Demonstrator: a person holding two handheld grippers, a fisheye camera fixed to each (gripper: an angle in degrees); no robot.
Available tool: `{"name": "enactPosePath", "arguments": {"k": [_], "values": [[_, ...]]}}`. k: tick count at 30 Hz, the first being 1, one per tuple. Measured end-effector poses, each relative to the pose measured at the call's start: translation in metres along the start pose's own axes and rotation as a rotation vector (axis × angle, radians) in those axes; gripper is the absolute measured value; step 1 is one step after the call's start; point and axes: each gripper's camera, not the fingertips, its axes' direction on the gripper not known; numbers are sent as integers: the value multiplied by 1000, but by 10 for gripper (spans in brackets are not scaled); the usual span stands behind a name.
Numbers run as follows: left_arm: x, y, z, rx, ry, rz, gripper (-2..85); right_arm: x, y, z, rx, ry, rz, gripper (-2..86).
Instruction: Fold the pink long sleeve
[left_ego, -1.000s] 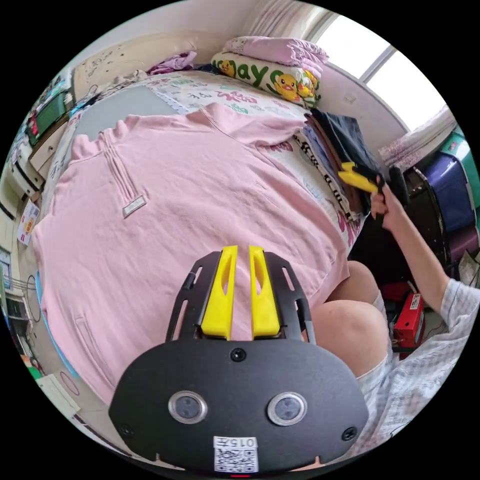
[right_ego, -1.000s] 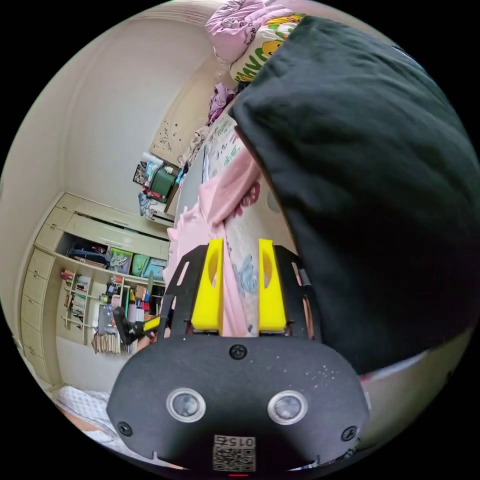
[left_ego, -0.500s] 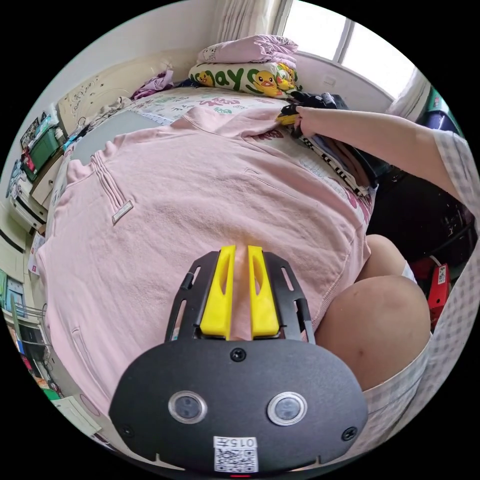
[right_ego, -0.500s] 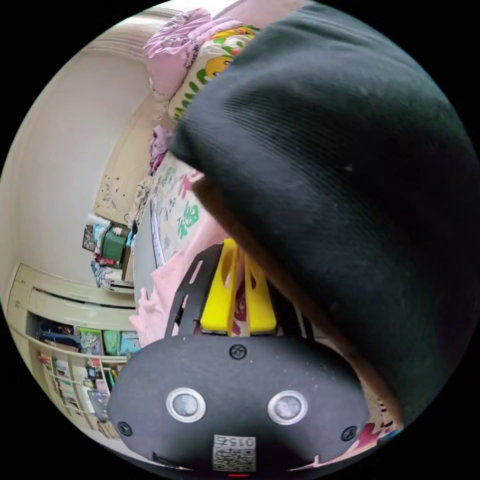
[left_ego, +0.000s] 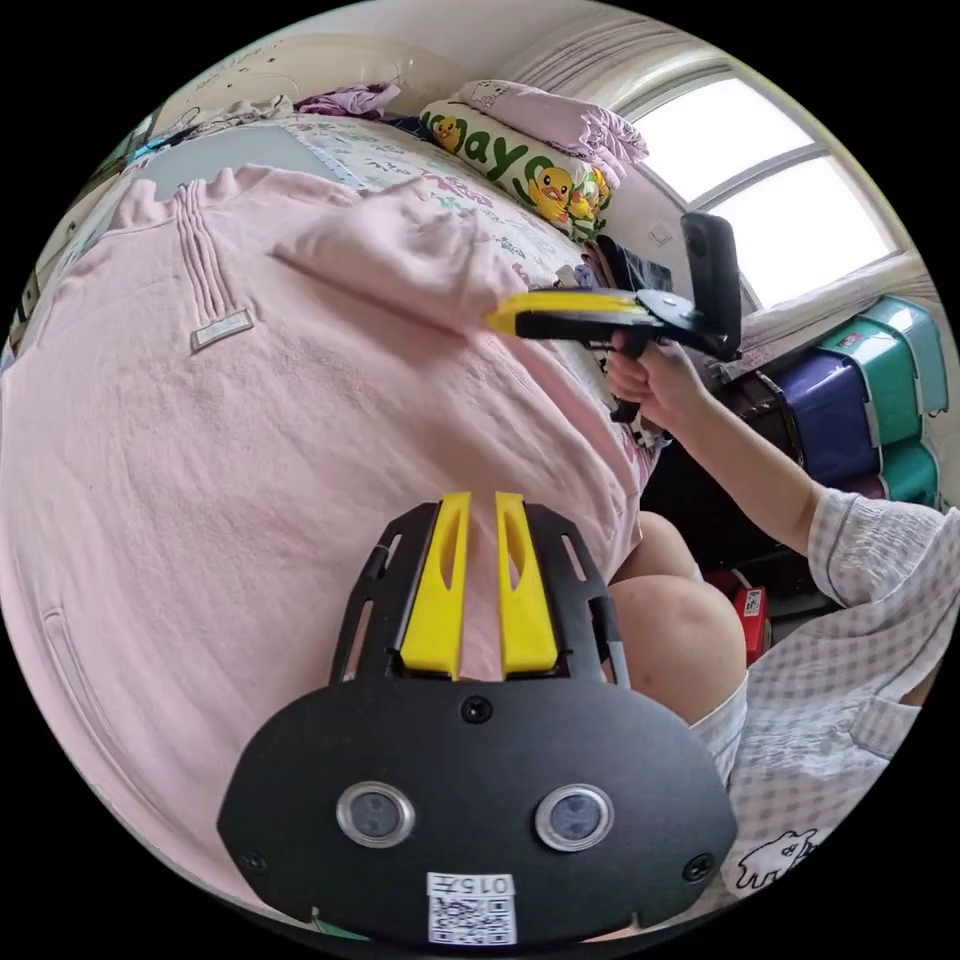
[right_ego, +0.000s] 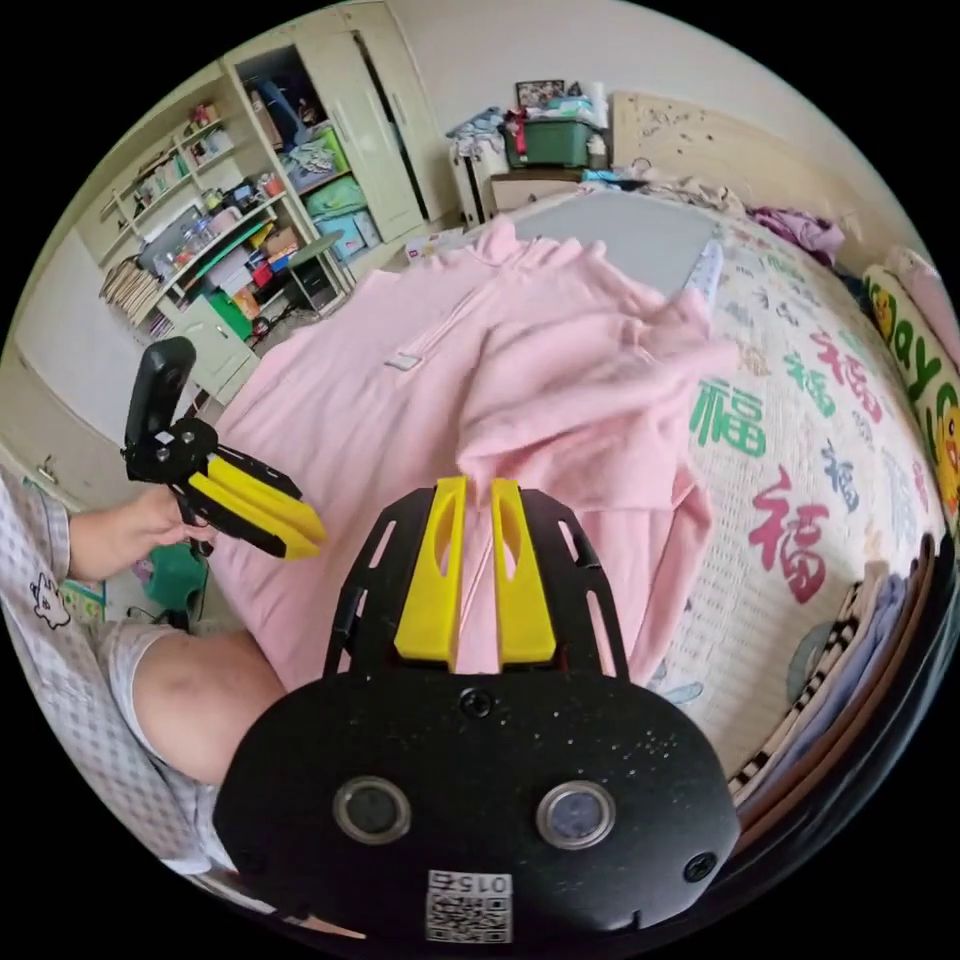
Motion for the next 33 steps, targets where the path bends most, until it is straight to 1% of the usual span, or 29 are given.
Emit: {"name": "enactPosePath", "arguments": {"k": [3,5,8,12,13,15,17,18,19,20,21,22,23,24,25,26,27,28,29,30,32,33], "values": [[-14,9,-9,-2,5,-13,48,43,17,-35,78,-60,127,59],[-24,14,-13,1,26,-33,48,96,28,-76,207,-61,297,73],[-41,21,-19,29,63,-68,49,160,14,-107,314,-94,460,110],[-57,25,-26,57,112,-98,49,223,-34,-92,276,-191,608,146],[-59,25,-27,60,116,-99,49,238,-50,-81,255,-231,642,141],[-67,28,-36,76,127,-103,52,251,-71,-70,241,-252,677,111],[-74,33,-45,97,141,-110,55,245,-92,-85,289,-193,675,43],[-81,37,-54,120,153,-119,58,239,-97,-93,304,-173,659,38],[-85,40,-59,135,159,-127,58,221,-108,-112,333,-155,579,29],[-96,47,-70,176,171,-154,59,198,-116,-133,361,-170,473,23],[-108,57,-83,231,183,-199,61,184,-120,-143,372,-190,419,20],[-115,63,-89,262,190,-229,62,154,-123,-163,391,-241,308,17],[-130,77,-102,334,208,-302,71,120,-124,-179,389,-296,191,14],[-145,94,-115,422,246,-374,84,103,-124,-184,379,-316,137,13],[-152,103,-121,470,276,-405,93,69,-122,-190,345,-340,53,11],[-167,122,-129,562,362,-456,113,37,-118,-187,289,-345,-4,9],[-182,140,-132,640,476,-501,136,23,-117,-182,254,-342,-22,9],[-190,149,-132,673,536,-524,145,-2,-113,-168,177,-325,-51,8],[-202,166,-129,732,647,-573,163,-24,-109,-154,111,-308,-84,7],[-211,181,-126,778,717,-615,172,-33,-107,-147,83,-301,-94,7],[-218,196,-122,800,734,-654,181,-64,-102,-135,5,-247,-160,6],[-221,201,-120,779,720,-667,183,-70,-101,-134,-10,-223,-174,6]]}}
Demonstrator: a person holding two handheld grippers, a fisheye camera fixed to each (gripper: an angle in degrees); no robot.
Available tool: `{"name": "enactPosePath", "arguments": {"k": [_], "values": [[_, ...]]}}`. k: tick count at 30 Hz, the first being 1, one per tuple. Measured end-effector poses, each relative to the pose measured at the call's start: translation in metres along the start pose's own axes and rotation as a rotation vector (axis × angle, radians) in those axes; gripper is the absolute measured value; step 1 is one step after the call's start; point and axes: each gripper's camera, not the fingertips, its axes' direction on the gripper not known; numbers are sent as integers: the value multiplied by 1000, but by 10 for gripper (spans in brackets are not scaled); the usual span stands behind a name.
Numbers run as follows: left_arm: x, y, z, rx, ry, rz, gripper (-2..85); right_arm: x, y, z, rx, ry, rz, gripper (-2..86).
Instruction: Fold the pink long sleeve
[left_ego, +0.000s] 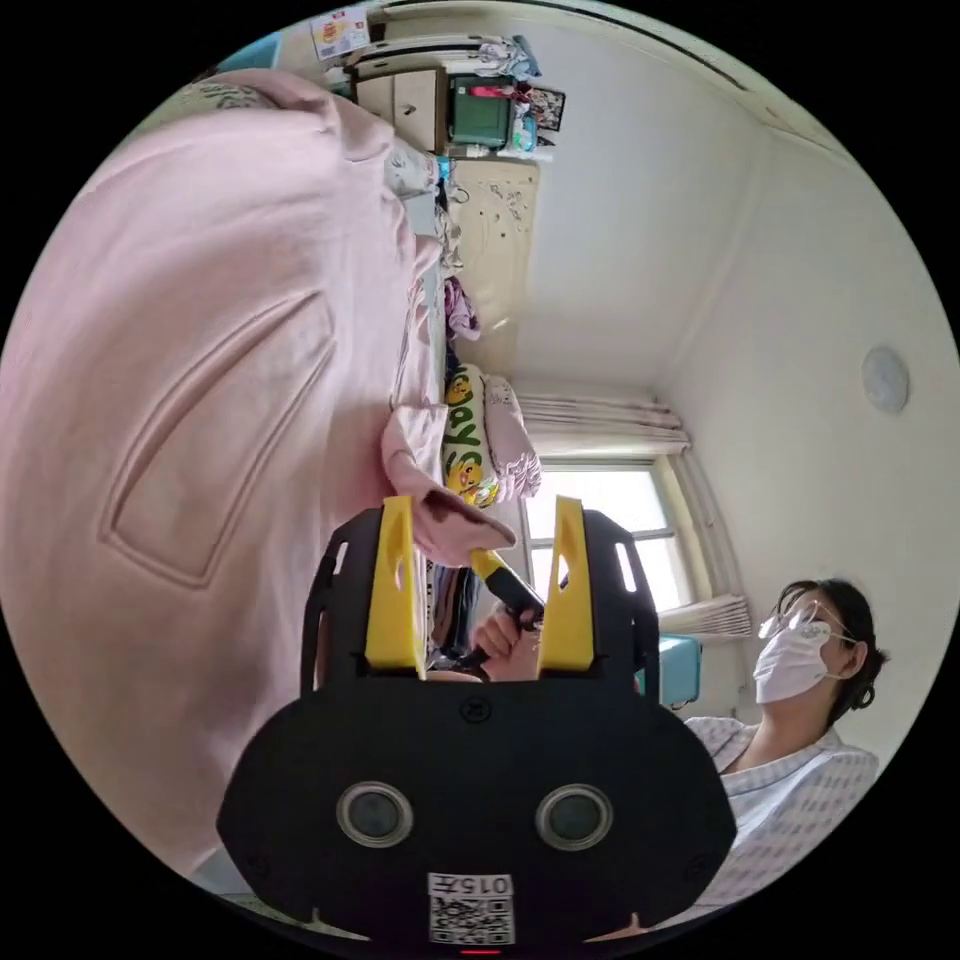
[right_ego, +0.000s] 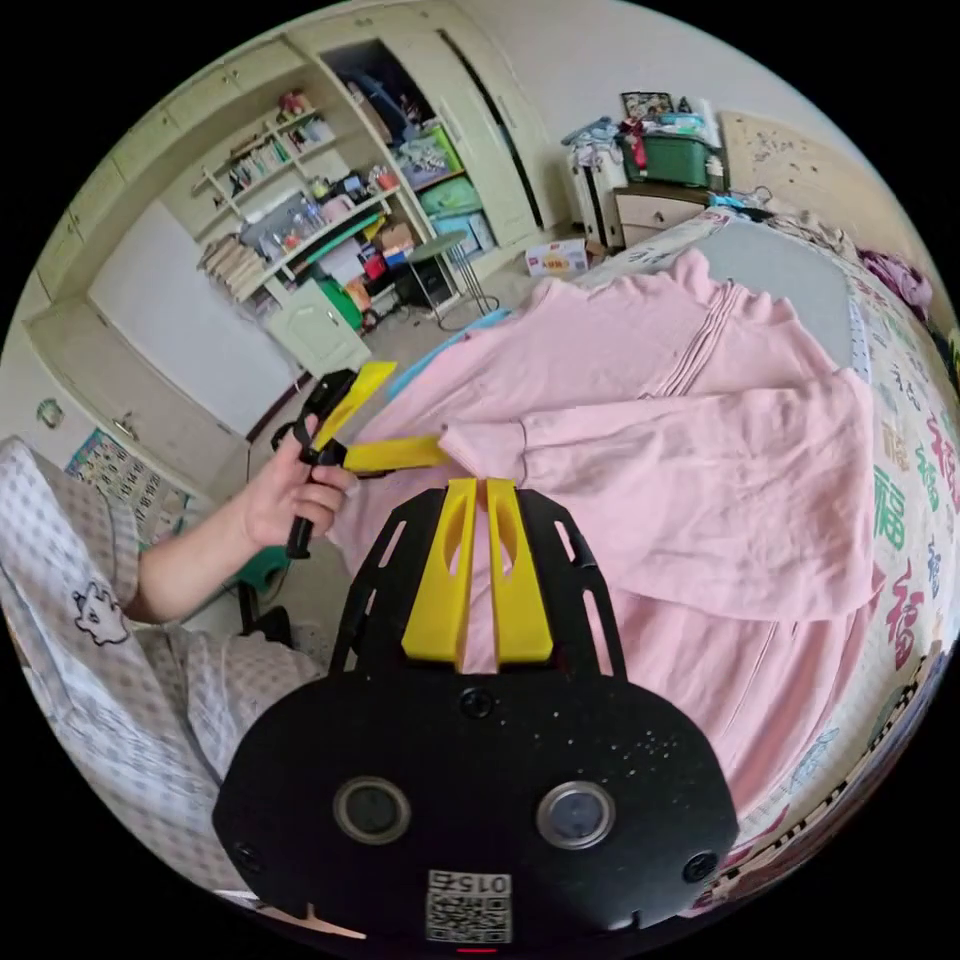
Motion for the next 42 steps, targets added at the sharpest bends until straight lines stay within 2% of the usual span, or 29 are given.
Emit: {"name": "enactPosePath", "arguments": {"k": [4,8,12,17,21,23,26,28,31,36,42], "values": [[-9,-4,4,-65,-33,-21,153,-28,1,-3,-82,79,-69,5],[-6,-6,7,-125,-54,-24,31,-66,13,-28,-108,173,-210,6],[19,14,-2,-139,-226,101,1,-81,32,-54,-94,250,-230,7],[19,36,2,-173,-286,117,-4,-75,63,-97,-34,176,-168,9],[29,42,8,-184,-422,169,-4,-64,89,-123,-21,169,-108,2],[40,43,1,-173,-423,210,-3,-38,121,-149,-6,205,-4,4],[71,37,-19,-63,-532,327,7,18,178,-189,23,300,160,28],[87,17,-8,-94,-586,392,33,58,212,-210,36,397,274,46],[103,-31,49,-222,-565,459,74,117,249,-233,38,455,395,72],[113,-112,225,-426,-570,565,93,191,270,-244,44,462,484,90],[89,-172,391,-421,-651,497,141,239,285,-224,-46,452,446,96]]}}
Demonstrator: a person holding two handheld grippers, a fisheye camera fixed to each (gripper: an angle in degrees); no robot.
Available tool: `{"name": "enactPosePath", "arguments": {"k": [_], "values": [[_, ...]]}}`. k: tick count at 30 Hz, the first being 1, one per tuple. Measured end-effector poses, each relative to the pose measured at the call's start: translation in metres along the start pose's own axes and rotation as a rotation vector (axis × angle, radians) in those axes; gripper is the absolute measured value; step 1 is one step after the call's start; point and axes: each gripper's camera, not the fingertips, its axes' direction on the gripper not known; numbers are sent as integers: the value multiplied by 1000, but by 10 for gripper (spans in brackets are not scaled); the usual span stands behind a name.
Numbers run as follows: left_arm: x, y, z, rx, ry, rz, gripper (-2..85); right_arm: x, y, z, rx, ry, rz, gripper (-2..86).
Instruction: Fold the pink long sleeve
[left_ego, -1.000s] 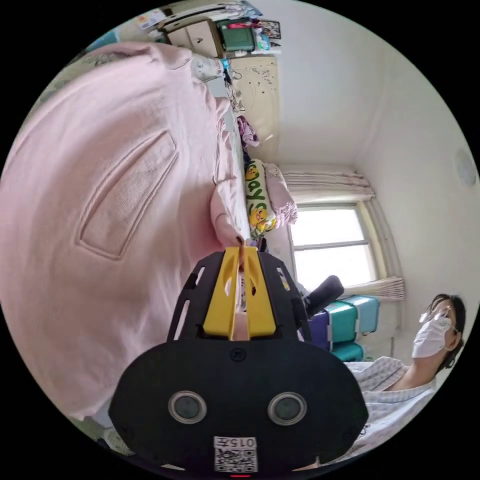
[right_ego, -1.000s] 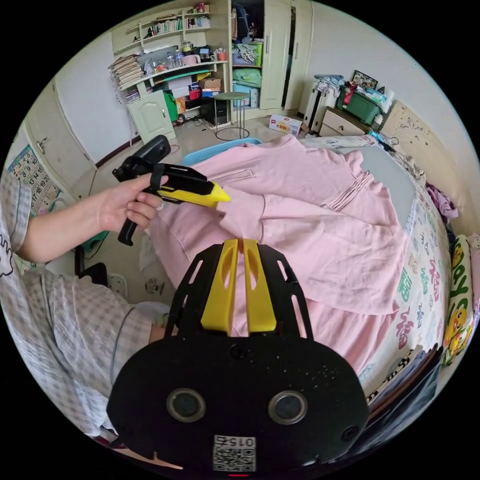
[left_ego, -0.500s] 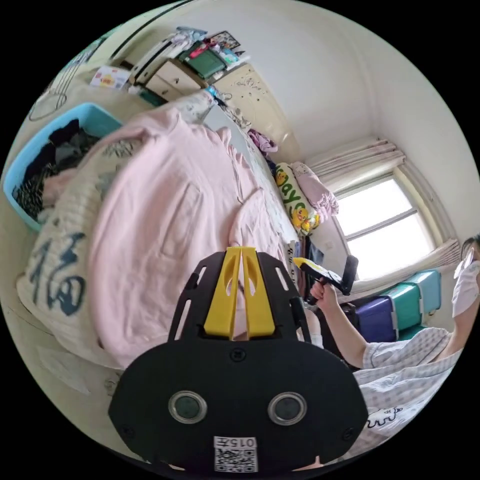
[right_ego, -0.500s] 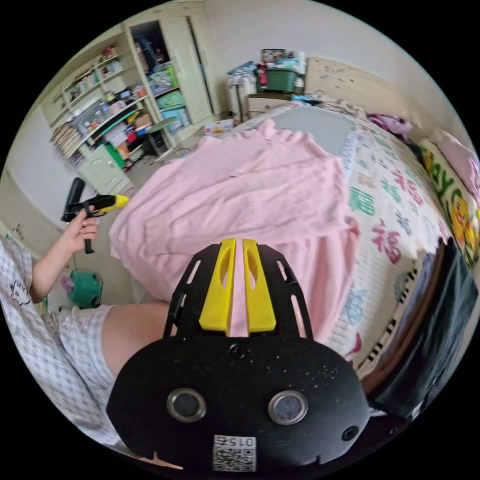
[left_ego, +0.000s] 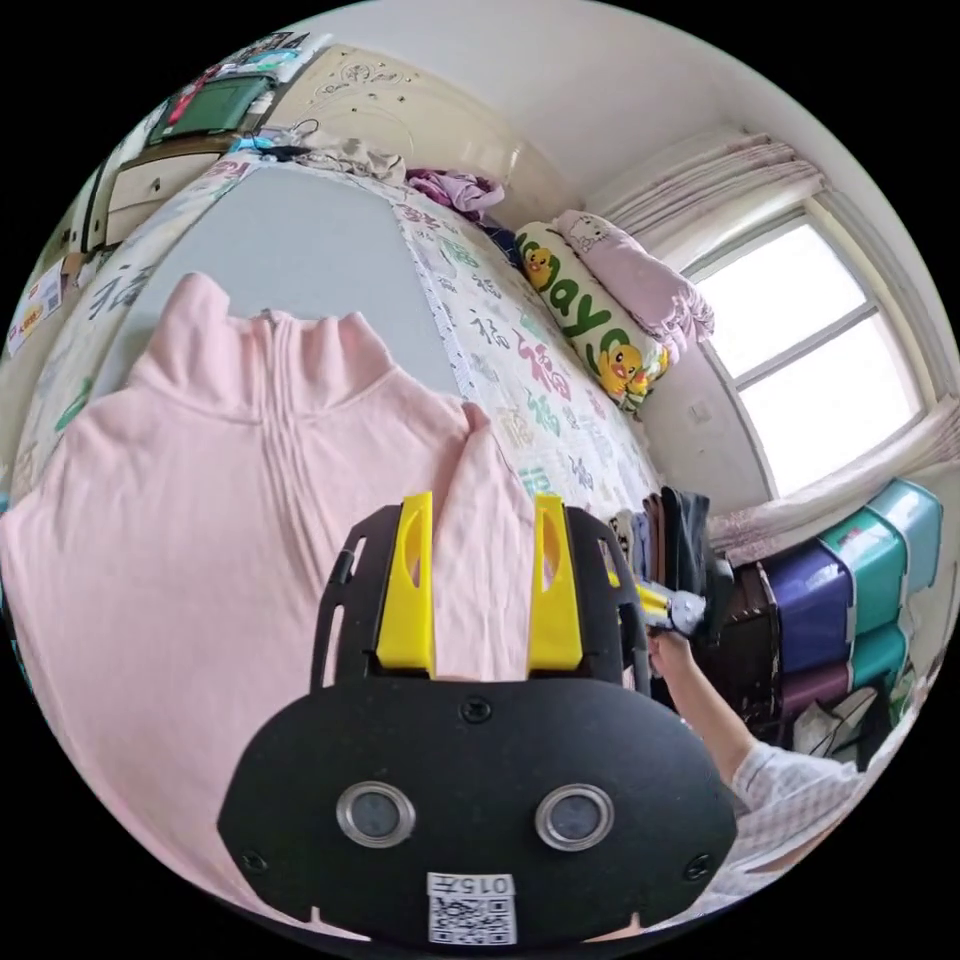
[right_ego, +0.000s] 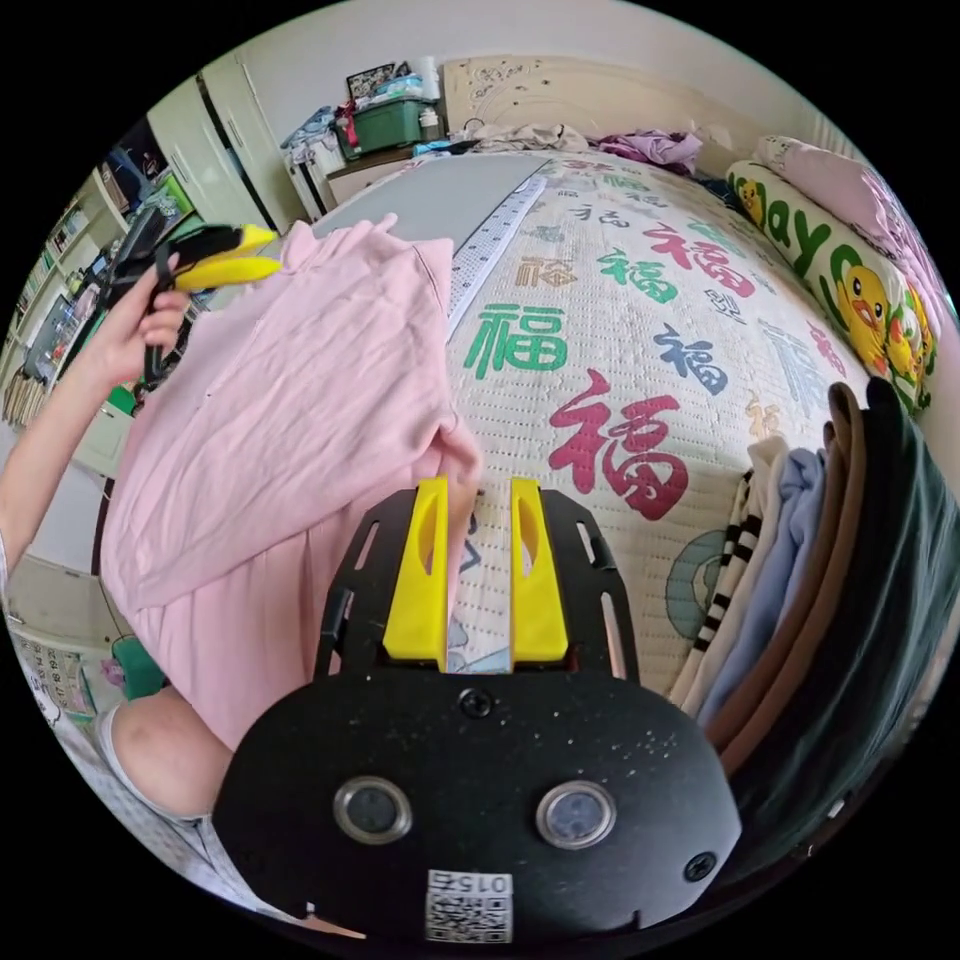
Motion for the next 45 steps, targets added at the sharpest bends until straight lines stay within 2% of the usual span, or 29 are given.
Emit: {"name": "enactPosePath", "arguments": {"k": [4,7,10,13,14,16,19,23,27,31,34,36,39,43,45], "values": [[5,-37,61,-57,19,-58,143,6,15,5,42,2,-72,91],[15,-48,102,-145,-80,-32,125,12,24,4,83,-28,-91,78],[24,-49,108,-70,-71,-41,67,29,34,-1,115,-54,-34,36],[32,-54,111,-63,-127,-35,39,67,51,-8,145,-151,144,10],[37,-56,109,-23,-86,-6,33,80,58,-10,148,-175,193,5],[44,-59,110,-4,-75,30,28,85,62,-6,122,-137,189,2],[44,-58,125,-117,-211,42,31,76,62,-4,84,-39,126,8],[35,-41,84,-50,-134,38,49,88,68,-28,52,-44,137,44],[25,17,-12,20,-19,125,54,100,115,-87,106,-96,207,41],[12,120,-106,62,-93,164,59,72,196,-170,234,-136,251,38],[-6,224,-160,77,-148,86,65,34,227,-210,303,-298,278,38],[-23,302,-187,87,-148,-49,77,0,223,-221,273,-370,234,40],[-34,366,-208,130,-132,-131,81,-64,185,-239,210,-404,59,46],[-41,377,-217,142,-86,-143,88,-142,96,-264,94,-397,-175,57],[-42,362,-212,119,-59,-126,100,-171,55,-268,37,-366,-215,57]]}}
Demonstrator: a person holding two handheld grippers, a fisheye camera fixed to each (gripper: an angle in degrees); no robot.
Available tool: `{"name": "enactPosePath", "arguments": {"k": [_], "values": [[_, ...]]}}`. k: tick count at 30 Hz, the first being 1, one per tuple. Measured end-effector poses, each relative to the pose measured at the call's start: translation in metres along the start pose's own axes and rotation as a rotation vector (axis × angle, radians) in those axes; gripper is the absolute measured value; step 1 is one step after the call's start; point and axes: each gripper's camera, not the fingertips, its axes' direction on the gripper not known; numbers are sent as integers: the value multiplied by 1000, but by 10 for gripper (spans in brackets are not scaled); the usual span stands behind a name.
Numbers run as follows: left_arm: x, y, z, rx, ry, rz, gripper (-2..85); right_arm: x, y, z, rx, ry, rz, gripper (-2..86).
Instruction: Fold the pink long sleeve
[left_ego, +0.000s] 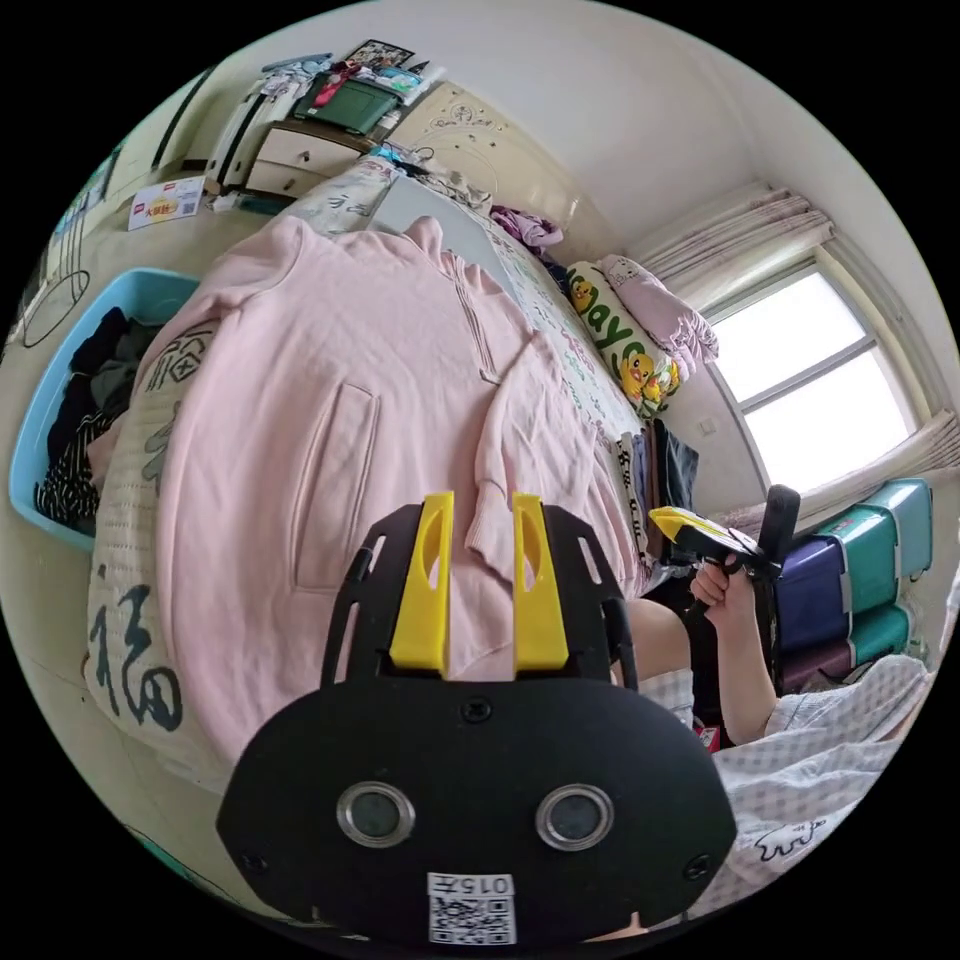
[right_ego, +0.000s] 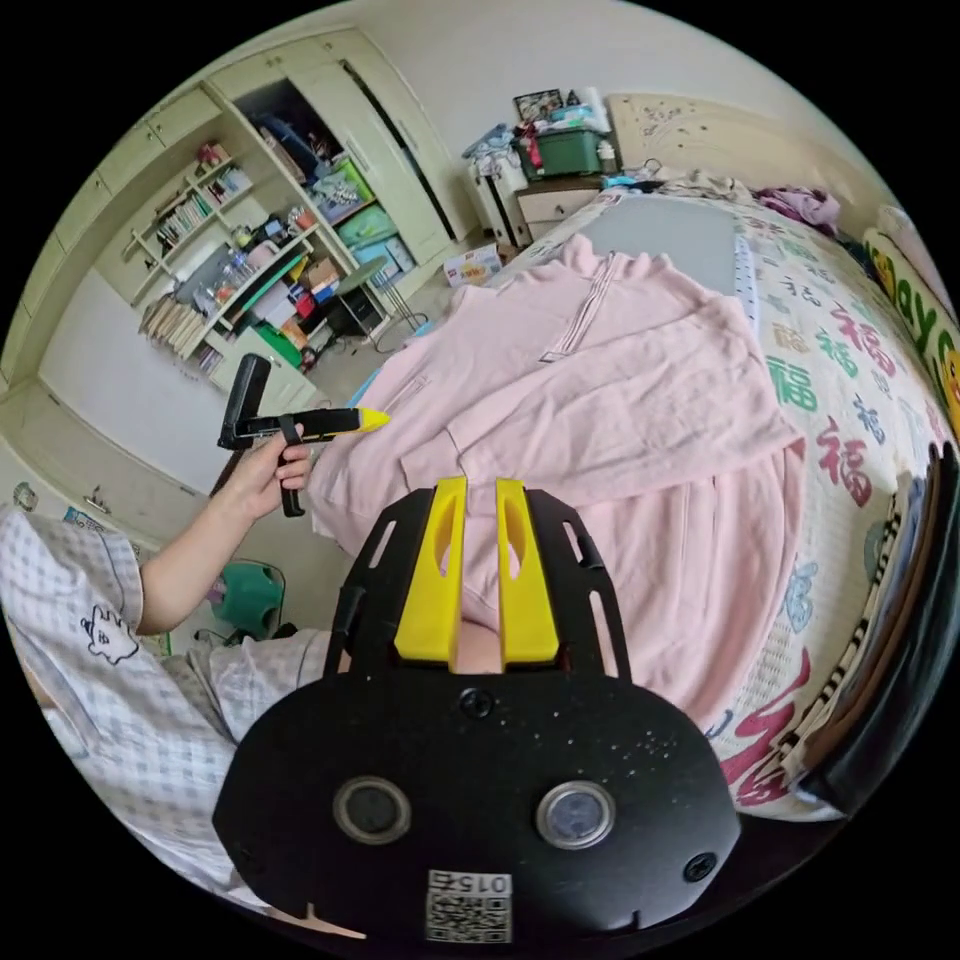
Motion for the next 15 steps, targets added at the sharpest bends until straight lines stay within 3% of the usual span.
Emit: {"name": "enactPosePath", "arguments": {"k": [4,8,9,15], "values": [[6,-23,25,-75,17,40,108,-26,-95,34,-183,18,1,49],[5,-29,55,-226,-206,117,88,-36,-146,91,-420,190,32,9],[6,-22,51,-176,-258,189,75,-37,-151,100,-472,216,17,5],[-19,-8,28,-99,-251,213,60,-30,-196,74,-456,128,71,-8]]}}
